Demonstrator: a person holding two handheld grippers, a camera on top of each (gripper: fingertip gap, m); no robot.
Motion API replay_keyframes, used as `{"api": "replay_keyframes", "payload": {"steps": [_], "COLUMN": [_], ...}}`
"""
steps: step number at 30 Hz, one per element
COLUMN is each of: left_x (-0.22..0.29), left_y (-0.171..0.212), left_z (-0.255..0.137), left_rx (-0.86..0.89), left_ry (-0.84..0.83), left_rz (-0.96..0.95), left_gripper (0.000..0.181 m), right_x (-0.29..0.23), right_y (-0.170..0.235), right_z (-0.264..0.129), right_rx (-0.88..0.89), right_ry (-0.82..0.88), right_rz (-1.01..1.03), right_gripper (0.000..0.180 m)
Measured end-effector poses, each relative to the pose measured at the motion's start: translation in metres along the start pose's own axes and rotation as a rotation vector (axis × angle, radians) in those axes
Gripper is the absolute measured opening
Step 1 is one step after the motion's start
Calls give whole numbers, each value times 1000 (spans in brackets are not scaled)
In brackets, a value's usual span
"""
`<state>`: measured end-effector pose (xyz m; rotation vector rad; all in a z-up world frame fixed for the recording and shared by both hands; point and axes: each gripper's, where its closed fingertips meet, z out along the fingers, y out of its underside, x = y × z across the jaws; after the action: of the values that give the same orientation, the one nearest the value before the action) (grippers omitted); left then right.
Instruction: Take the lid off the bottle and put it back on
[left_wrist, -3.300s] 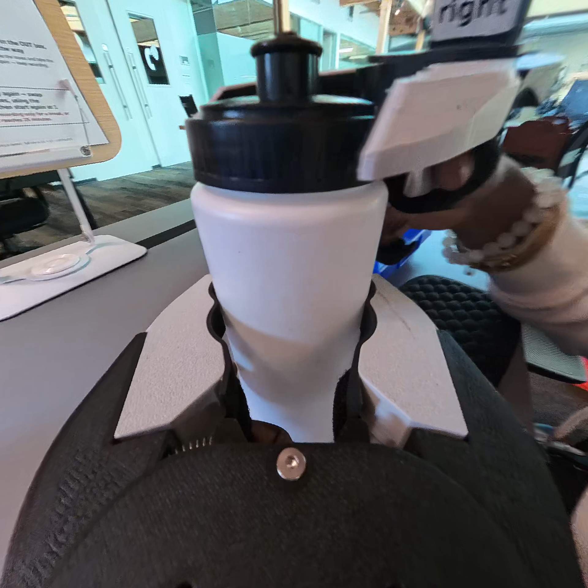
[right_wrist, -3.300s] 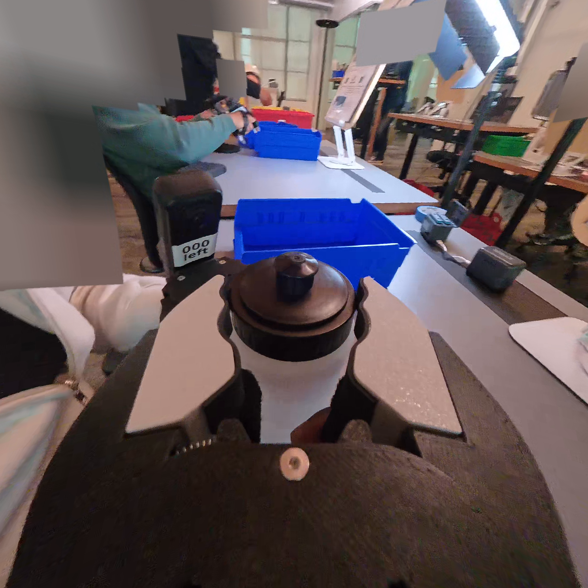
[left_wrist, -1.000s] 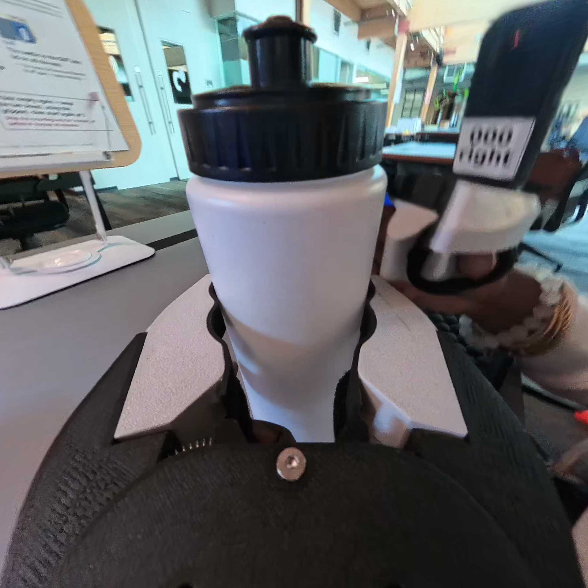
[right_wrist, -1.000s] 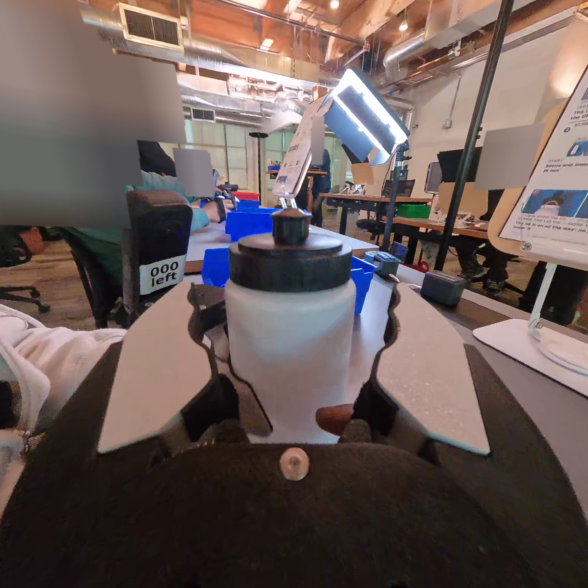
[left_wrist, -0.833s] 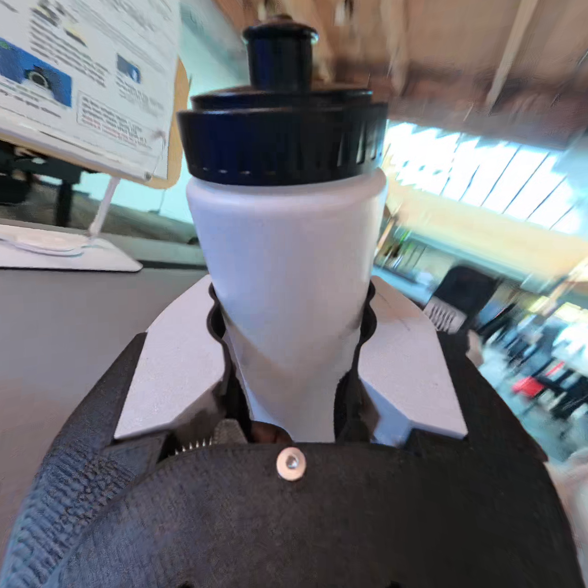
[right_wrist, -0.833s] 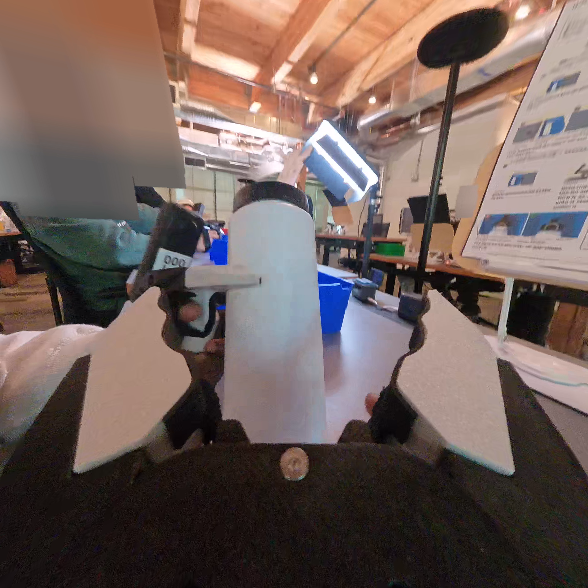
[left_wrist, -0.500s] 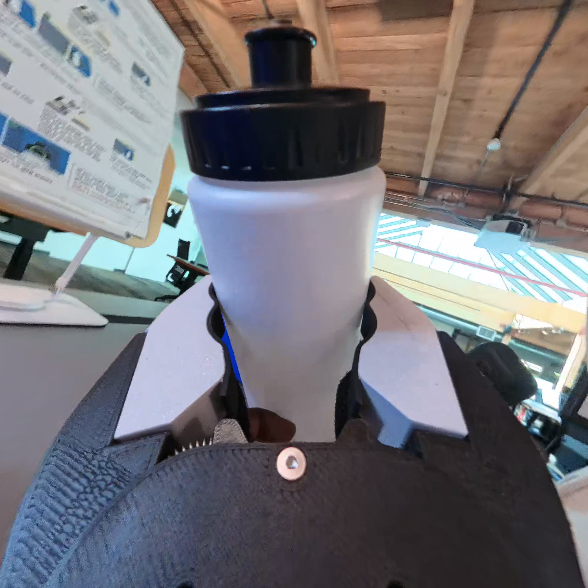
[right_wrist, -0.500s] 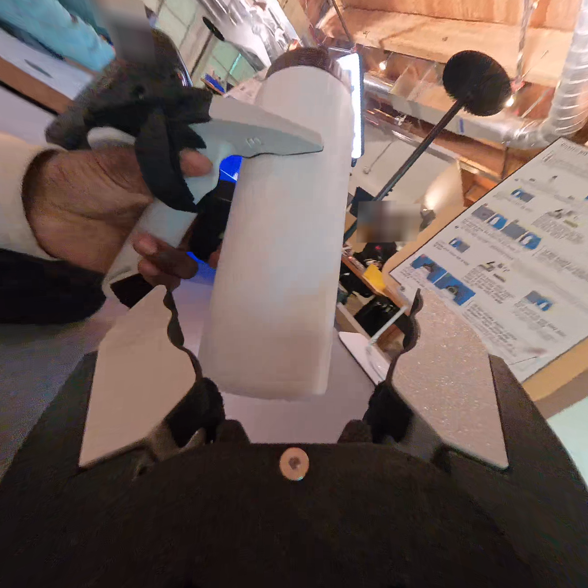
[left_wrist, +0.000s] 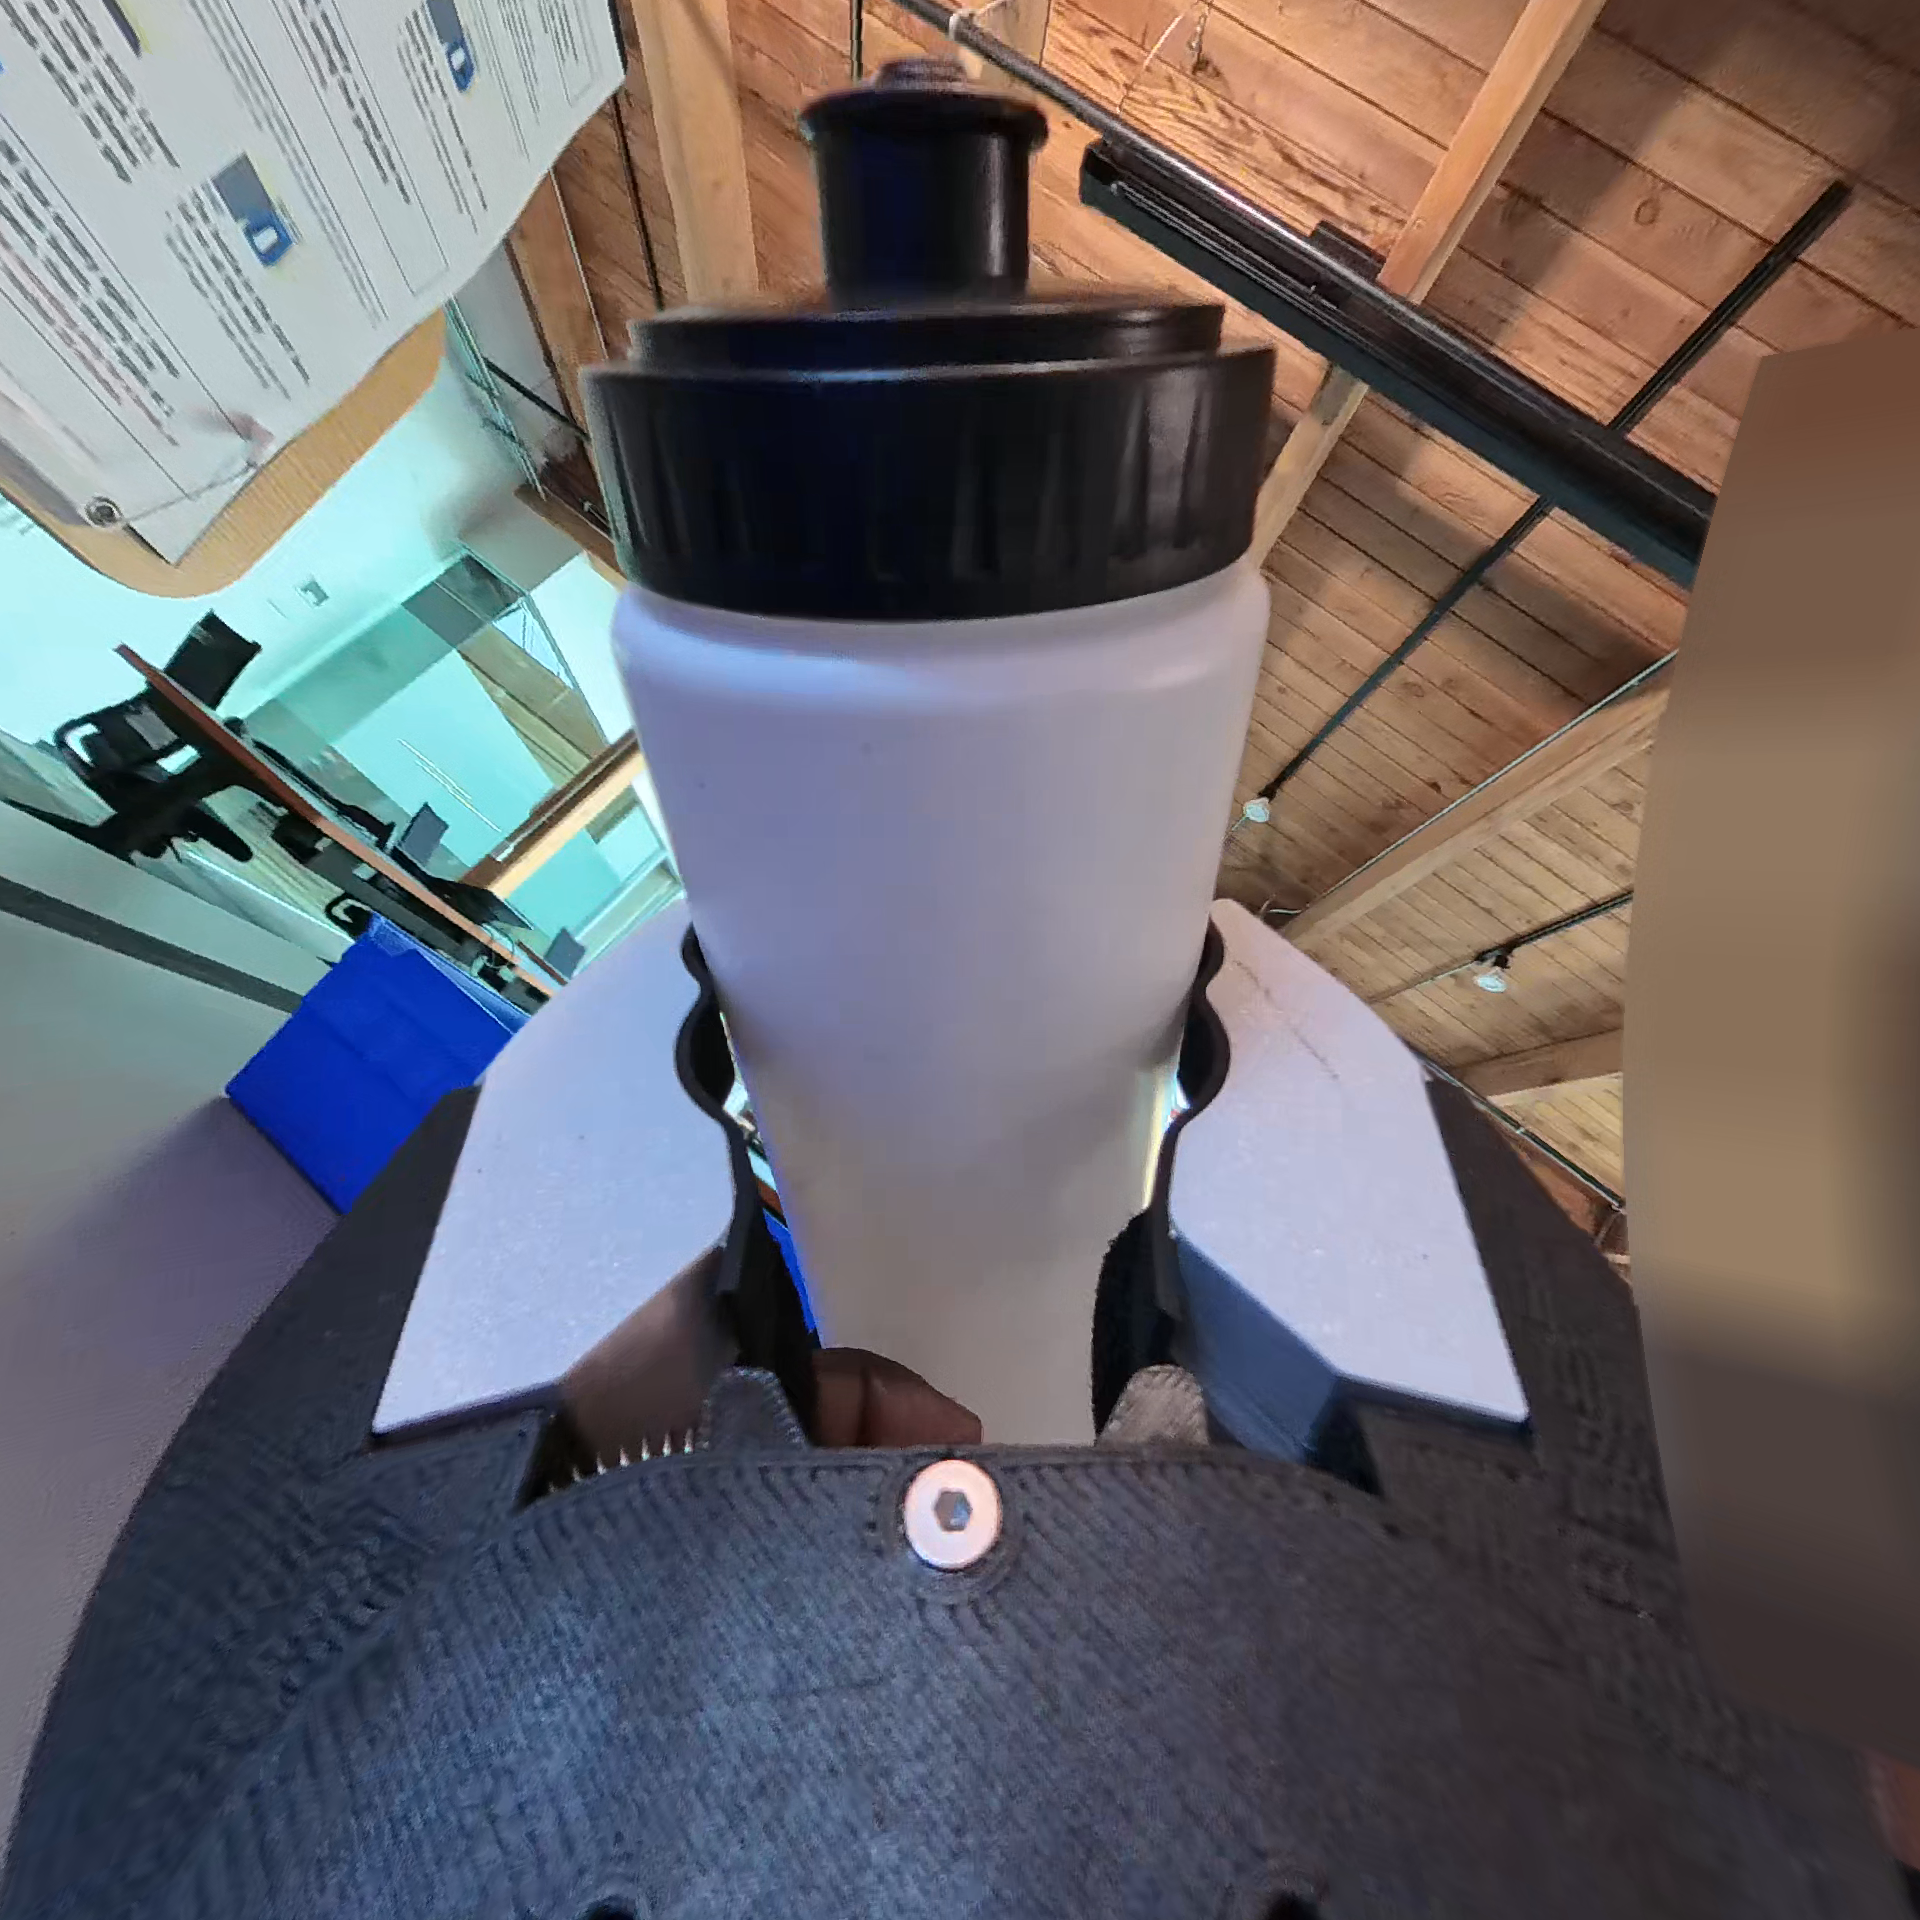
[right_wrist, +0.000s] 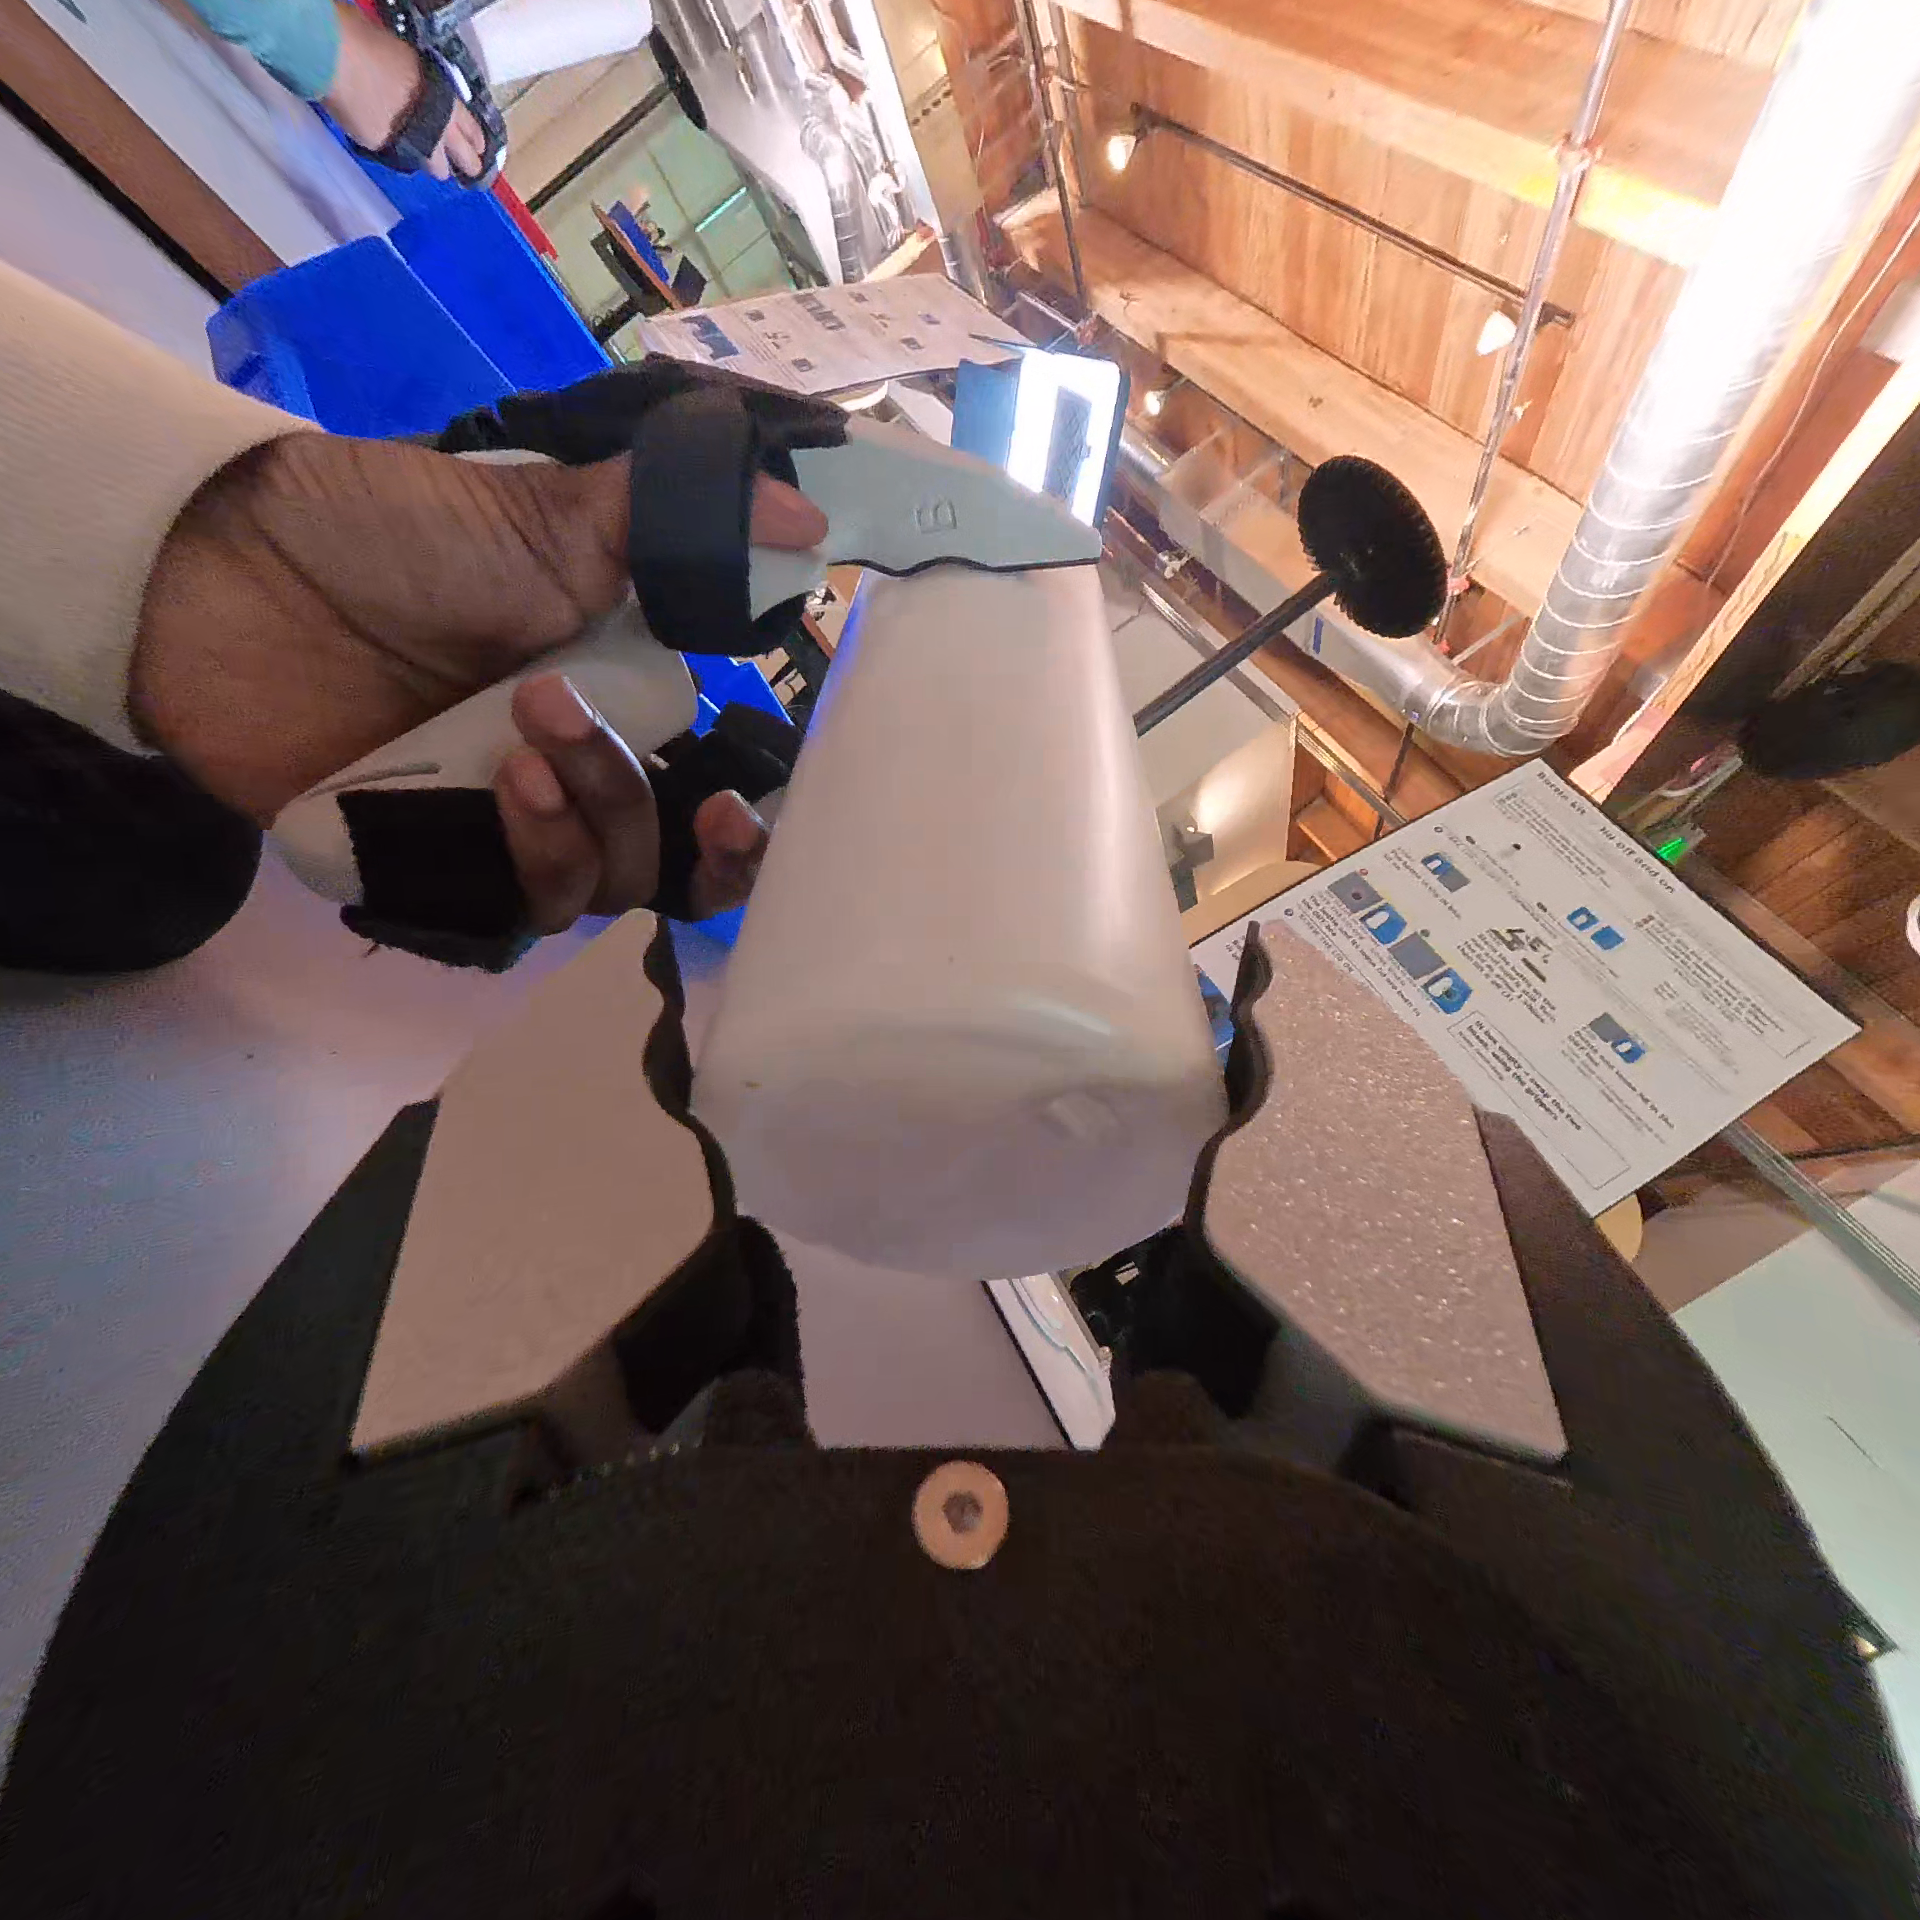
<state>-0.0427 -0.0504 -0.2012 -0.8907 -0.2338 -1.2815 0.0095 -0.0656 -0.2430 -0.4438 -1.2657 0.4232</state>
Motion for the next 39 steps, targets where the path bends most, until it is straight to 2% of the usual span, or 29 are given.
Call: {"api": "replay_keyframes", "payload": {"steps": [6, 8, 11, 14, 17, 22, 27, 33, 39], "left_x": [15, 19, 24, 28, 31, 29, 31, 31, 31], "left_y": [2, -2, -12, -10, 0, 2, 7, 17, 27], "left_z": [4, 4, 2, 2, 5, 6, 7, 10, 11], "left_rx": [-6, 30, 99, 89, 43, 39, 16, -33, -80], "left_ry": [81, 88, 85, 70, 60, 50, 52, 53, 48], "left_rz": [22, 55, 154, 285, 408, 418, 472, 517, 592], "left_gripper": [87, 104, 115, 118, 118, 117, 114, 112, 111], "right_x": [4, 9, 21, 46, 85, 146, 160, 149, 140], "right_y": [-11, -14, -16, -13, -1, 51, 120, 185, 208], "right_z": [-5, -7, -11, -20, -40, -87, -119, -140, -146], "right_rx": [-8, -10, -32, -89, -184, -434, -545, -703, -873], "right_ry": [41, 77, 133, 206, 307, 409, 402, 392, 386], "right_rz": [-72, -150, -236, -294, -303, -269, -1, 341, 401], "right_gripper": [100, 100, 100, 99, 99, 99, 99, 99, 99]}}
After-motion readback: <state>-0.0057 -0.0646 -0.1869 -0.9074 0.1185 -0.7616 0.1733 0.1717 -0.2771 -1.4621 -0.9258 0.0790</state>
